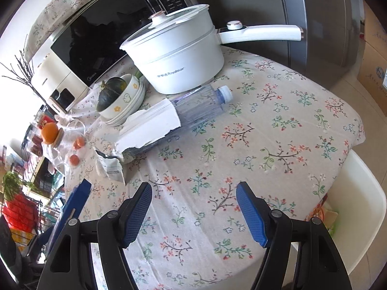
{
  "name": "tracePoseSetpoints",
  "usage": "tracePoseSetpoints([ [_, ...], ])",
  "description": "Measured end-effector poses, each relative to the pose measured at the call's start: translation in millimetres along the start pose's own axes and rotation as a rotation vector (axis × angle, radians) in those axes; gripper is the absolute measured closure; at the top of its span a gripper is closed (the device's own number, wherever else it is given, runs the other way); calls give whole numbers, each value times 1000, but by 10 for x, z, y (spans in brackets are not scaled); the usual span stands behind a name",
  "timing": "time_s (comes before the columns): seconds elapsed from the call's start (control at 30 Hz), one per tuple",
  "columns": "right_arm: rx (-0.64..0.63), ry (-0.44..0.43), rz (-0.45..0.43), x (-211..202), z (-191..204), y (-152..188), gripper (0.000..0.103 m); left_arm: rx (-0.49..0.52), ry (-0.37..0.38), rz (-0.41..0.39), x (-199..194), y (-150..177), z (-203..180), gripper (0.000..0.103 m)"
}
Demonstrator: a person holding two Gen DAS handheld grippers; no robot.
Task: Collect trash
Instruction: 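Lift the blue box with the left gripper while the right grasps the silver snack bag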
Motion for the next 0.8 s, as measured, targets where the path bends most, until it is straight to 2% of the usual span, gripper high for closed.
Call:
tracePoseSetpoints([
  [0.13,-55,-57,12,313,446,67,30,-88,-76,-56,-52,-50,375,9],
  [0.3,-110,-108,37,792,886,150,33,-141,-155,-108,-22,-57,700,9],
  [0.47,-171,-126,52,1219,1169,205,35,-173,-161,-72,103,-23,869,9],
  [0.73,-148,-117,39,1624,1265,191,36,-159,-151,-53,154,-44,893,9],
  [0.8,-147,-124,28,1652,1265,182,47,-155,-151,-50,166,-39,880,9],
])
Point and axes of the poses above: each gripper's, at about its wrist camera, not at the fingertips, and x roughly the way its jaws point, z to its left, y to its underside, the point moved 6 cm from there along x, roughly the way its jaws point, and after that the axes turned 3 degrees about -y, right-handed, at the moved point
